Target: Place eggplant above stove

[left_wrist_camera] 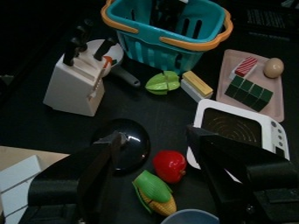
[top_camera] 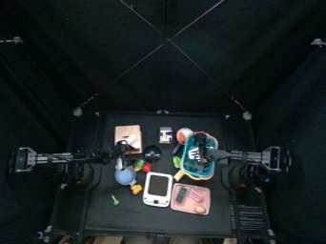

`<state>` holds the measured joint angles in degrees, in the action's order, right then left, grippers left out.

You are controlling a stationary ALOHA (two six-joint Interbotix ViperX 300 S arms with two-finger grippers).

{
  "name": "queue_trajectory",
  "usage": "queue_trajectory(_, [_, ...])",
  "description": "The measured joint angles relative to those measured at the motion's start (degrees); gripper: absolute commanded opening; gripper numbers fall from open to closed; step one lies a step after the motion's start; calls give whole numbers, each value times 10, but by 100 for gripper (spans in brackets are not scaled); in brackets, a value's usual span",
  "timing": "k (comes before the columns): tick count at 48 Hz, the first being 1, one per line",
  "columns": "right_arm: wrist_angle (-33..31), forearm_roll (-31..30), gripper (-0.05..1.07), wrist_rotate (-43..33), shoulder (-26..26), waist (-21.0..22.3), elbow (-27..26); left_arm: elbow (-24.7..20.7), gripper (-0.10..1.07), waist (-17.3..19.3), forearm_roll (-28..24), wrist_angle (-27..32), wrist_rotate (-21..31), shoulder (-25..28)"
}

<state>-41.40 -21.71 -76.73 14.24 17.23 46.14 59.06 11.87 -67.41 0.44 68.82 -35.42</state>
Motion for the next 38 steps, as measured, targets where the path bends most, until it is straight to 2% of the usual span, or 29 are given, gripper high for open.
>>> queue_trajectory(11, [8, -21, 72, 0, 17, -11, -4, 0, 95, -1, 0, -4, 0, 0])
queue_trajectory(22, [54, -66, 72, 0, 54, -25, -3, 0, 95, -3, 24, -37, 1, 0])
queue_trajectory(32, [124, -96, 72, 0, 97, -27, 4, 0, 95, -1, 35, -76, -11, -1])
queue_trajectory(38, [205, -121, 72, -4, 113, -29, 7, 0, 95, 0, 36, -82, -21, -2])
